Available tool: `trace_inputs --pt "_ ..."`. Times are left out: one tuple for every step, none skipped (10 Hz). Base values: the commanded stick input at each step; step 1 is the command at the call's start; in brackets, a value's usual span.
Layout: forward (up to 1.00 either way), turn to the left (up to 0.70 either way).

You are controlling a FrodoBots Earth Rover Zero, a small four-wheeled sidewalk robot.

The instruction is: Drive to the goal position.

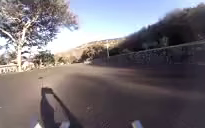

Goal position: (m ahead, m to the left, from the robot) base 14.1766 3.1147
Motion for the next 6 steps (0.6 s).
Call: trace_inputs --pt "0.5 0.0" --pt "0.5 0.0" --pt "0.5 0.0" --pt "0.5 0.0" --pt "0.5 0.0" --pt "0.5 0.0"
